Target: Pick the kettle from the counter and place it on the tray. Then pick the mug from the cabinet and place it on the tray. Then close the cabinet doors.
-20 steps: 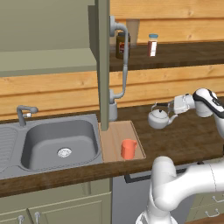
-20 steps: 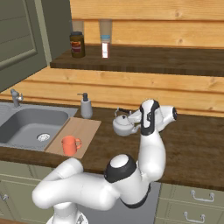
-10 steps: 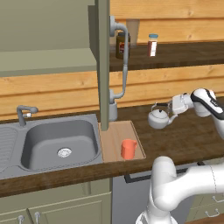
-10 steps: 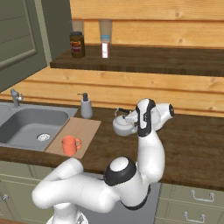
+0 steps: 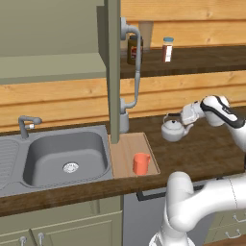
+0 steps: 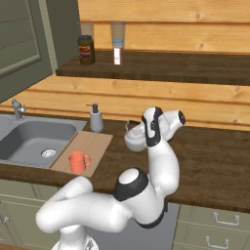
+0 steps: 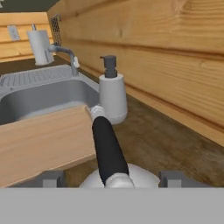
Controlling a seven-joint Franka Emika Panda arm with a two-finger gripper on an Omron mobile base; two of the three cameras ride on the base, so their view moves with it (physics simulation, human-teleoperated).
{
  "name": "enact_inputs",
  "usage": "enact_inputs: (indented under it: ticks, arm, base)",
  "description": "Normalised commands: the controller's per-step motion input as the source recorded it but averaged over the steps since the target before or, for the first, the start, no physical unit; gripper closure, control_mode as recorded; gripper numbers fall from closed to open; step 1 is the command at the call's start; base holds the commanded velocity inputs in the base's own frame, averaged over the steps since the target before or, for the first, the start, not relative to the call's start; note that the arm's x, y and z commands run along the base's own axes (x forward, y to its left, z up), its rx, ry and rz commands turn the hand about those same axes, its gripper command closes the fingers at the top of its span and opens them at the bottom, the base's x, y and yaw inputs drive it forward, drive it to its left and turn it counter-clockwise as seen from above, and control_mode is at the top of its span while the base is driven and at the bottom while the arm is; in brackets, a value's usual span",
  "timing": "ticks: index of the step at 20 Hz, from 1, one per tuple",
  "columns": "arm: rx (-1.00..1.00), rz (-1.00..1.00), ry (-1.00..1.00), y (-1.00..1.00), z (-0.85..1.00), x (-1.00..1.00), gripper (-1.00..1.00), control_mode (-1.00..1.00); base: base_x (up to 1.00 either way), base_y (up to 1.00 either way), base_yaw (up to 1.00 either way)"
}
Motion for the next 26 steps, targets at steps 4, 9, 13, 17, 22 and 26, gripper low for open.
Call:
enact_inputs:
  ticks: [4,9,13,17,22,26]
  arm:
    - [-0.03,0.00,0.00,0.03,0.00,0.00,1.00,-1.00]
    - [-0.01,0.00,-0.03,0.00,0.04,-0.10,1.00,-1.00]
    - [0.00,0.00,-0.08,0.00,0.40,-0.34,1.00,-1.00]
    - [0.00,0.00,-0.06,0.02,0.56,-0.42,1.00,-1.00]
    - [0.00,0.00,-0.01,0.27,0.34,-0.46,1.00,-1.00]
    - [0.00,0.00,0.00,0.39,0.25,-0.43,1.00,-1.00]
  base:
    - [0.00,0.00,0.00]
    - [0.00,0.00,0.00]
    - [0.00,0.00,0.00]
    - [0.00,0.00,0.00]
    - [0.00,0.00,0.00]
    - [0.00,0.00,0.00]
